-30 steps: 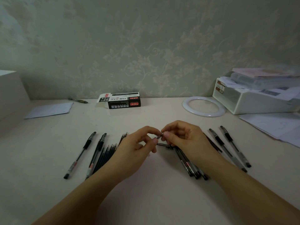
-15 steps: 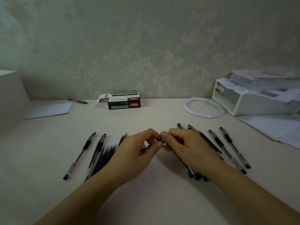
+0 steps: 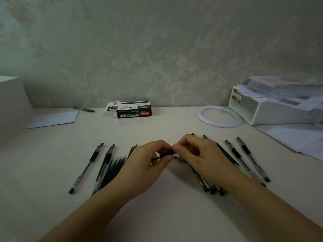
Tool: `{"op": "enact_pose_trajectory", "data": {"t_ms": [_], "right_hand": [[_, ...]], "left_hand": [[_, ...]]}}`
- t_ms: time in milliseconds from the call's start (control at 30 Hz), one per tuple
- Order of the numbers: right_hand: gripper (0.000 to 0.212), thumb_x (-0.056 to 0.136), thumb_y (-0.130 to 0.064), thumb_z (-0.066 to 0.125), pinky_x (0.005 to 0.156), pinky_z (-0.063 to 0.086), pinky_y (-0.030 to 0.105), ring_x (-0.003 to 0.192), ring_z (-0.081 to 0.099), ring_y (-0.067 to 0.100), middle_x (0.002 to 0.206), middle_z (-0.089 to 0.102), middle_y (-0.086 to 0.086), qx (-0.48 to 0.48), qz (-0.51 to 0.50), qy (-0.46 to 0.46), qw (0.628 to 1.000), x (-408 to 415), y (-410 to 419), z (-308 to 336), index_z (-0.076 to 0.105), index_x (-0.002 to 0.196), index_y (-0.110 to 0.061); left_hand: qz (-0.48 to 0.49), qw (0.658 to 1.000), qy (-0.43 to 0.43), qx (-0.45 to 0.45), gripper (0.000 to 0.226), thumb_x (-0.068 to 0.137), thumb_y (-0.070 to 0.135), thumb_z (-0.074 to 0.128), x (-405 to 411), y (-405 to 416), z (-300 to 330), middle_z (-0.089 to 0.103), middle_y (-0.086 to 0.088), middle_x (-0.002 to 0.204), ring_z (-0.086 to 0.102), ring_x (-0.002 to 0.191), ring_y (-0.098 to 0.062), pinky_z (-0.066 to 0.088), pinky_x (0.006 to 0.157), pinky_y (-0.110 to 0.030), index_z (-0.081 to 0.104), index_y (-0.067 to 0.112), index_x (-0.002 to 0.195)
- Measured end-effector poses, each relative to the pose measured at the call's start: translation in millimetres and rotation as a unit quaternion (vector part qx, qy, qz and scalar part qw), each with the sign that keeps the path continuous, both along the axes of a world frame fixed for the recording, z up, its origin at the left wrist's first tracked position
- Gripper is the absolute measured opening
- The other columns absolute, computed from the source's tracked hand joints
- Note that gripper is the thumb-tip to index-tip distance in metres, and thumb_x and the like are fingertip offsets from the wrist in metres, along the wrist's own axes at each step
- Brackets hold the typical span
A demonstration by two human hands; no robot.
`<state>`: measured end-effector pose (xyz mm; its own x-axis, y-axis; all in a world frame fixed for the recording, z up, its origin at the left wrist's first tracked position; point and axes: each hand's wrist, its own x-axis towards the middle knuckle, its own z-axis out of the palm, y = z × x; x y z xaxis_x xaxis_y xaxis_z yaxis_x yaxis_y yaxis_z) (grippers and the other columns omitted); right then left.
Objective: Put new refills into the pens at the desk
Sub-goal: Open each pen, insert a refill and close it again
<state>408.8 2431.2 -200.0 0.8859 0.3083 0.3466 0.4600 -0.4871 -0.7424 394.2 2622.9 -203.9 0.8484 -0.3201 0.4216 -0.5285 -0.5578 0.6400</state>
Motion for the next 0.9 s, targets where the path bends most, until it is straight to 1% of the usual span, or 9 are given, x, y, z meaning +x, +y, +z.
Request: {"op": "enact_pose_trajectory", "data": {"t_ms": [100,167,233,400,467,533,600,733,900], "right_hand": [[0.009,0.095,-0.035,0.06,0.066,0.053,0.022,0.071,0.063,0.01,0.078,0.068,-0.009,-0.002,0.034,0.004,0.999,-0.2,-0.4,-0.1,0.062,0.087,-0.031],[0.014,0.097,-0.032,0.057,0.063,0.05,0.025,0.068,0.06,0.015,0.073,0.064,-0.002,-0.005,0.039,0.001,0.999,-0.8,0.0,-1.7,0.06,0.085,-0.028],[0.019,0.098,-0.034,0.055,0.057,0.046,0.022,0.063,0.056,0.018,0.068,0.061,0.002,-0.005,0.03,-0.012,0.999,-1.6,1.3,-2.8,0.058,0.081,-0.026],[0.017,0.091,-0.04,0.063,0.062,0.053,0.026,0.065,0.063,0.011,0.072,0.068,-0.005,0.017,0.024,-0.032,0.999,-2.2,1.9,2.3,0.064,0.085,-0.023],[0.015,0.093,-0.035,0.062,0.061,0.051,0.028,0.063,0.061,0.014,0.07,0.066,-0.002,0.001,0.033,-0.039,0.999,-2.0,0.5,3.2,0.064,0.085,-0.024],[0.016,0.095,-0.033,0.06,0.057,0.047,0.023,0.06,0.057,0.014,0.067,0.063,0.0,-0.005,0.032,-0.049,0.998,-1.9,0.5,2.7,0.063,0.083,-0.023],[0.014,0.093,-0.032,0.062,0.055,0.046,0.017,0.058,0.057,0.007,0.067,0.064,-0.003,0.014,0.025,-0.053,0.998,-2.1,2.0,2.5,0.064,0.083,-0.022],[0.006,0.091,-0.026,0.067,0.065,0.053,0.017,0.07,0.067,0.006,0.074,0.07,-0.008,0.045,0.036,-0.028,0.998,-1.1,1.4,2.5,0.068,0.088,-0.021],[0.02,0.093,-0.036,0.062,0.057,0.044,0.012,0.058,0.058,0.004,0.065,0.064,-0.006,0.003,0.018,-0.047,0.999,-0.7,0.6,1.3,0.063,0.081,-0.019]], "left_hand": [[0.007,1.0,-0.001,0.002,0.01,0.091,0.026,0.061,1.3,0.7,-0.2,0.064,0.022,0.084,0.057,0.077,-0.001,0.04,0.068,-0.004,0.066,0.034,0.094],[0.003,1.0,-0.006,0.011,0.01,0.09,0.026,0.062,0.9,0.3,0.0,0.065,0.021,0.083,0.057,0.079,0.003,0.039,0.069,-0.002,0.066,0.035,0.092],[-0.004,1.0,-0.01,0.019,0.01,0.089,0.026,0.064,0.0,-1.0,-0.1,0.065,0.021,0.083,0.058,0.079,0.003,0.039,0.069,-0.001,0.066,0.036,0.091],[0.009,1.0,-0.004,-0.025,0.007,0.088,0.028,0.065,1.4,-0.4,-0.6,0.062,0.023,0.073,0.053,0.061,-0.003,0.038,0.058,-0.008,0.068,0.035,0.087],[0.01,1.0,0.003,-0.024,0.006,0.088,0.03,0.065,2.3,0.5,-0.4,0.063,0.022,0.074,0.053,0.061,-0.004,0.039,0.059,-0.009,0.068,0.034,0.088],[0.006,1.0,0.006,-0.025,0.006,0.087,0.029,0.066,1.7,0.1,-0.3,0.062,0.023,0.074,0.052,0.06,-0.002,0.039,0.058,-0.009,0.068,0.035,0.087],[0.007,0.999,0.002,-0.042,0.008,0.087,0.027,0.067,1.6,-0.1,0.5,0.063,0.023,0.073,0.051,0.058,-0.002,0.037,0.056,-0.008,0.068,0.034,0.086],[0.014,0.998,-0.001,-0.06,0.008,0.086,0.026,0.068,2.2,0.6,1.8,0.062,0.022,0.07,0.049,0.055,-0.002,0.036,0.054,-0.006,0.069,0.034,0.086],[0.009,0.999,0.006,-0.046,0.008,0.086,0.027,0.068,1.4,0.1,1.4,0.062,0.024,0.071,0.051,0.057,0.0,0.037,0.056,-0.006,0.069,0.034,0.085]]}}
